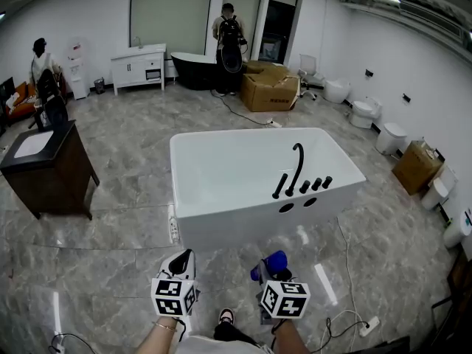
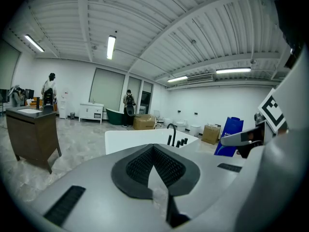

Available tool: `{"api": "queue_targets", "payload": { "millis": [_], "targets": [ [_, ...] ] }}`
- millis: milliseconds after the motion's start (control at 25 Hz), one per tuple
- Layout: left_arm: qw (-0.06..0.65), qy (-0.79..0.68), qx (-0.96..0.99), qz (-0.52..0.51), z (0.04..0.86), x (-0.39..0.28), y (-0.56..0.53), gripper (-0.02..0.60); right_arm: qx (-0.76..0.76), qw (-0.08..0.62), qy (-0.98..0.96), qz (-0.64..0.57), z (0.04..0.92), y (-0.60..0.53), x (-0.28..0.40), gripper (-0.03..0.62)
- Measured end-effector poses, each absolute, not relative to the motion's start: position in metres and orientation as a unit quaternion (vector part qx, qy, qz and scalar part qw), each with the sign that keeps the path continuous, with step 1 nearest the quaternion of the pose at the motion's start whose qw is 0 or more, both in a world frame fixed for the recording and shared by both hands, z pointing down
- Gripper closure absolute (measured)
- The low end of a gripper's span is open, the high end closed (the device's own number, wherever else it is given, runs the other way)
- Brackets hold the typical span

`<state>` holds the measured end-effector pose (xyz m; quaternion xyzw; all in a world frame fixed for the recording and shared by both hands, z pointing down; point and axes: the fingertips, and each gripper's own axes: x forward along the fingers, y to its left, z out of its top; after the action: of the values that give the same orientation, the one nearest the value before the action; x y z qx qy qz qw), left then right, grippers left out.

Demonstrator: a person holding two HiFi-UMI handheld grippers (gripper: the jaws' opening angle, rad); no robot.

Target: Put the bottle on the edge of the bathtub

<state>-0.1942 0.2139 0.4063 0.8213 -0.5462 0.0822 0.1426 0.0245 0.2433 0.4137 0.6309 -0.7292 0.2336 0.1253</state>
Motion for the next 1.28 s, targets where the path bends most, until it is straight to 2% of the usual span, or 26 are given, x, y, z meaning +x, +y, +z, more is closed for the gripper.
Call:
{"api": "queue_targets", "payload": {
  "millis": [1280],
  "targets": [
    [0.116,-0.543,0.825,0.106,0.408,-0.105,0.048,0.575,0.632,0.098,-0.73,0.239,0.414,0.079,0.112,0.422]
  ]
}}
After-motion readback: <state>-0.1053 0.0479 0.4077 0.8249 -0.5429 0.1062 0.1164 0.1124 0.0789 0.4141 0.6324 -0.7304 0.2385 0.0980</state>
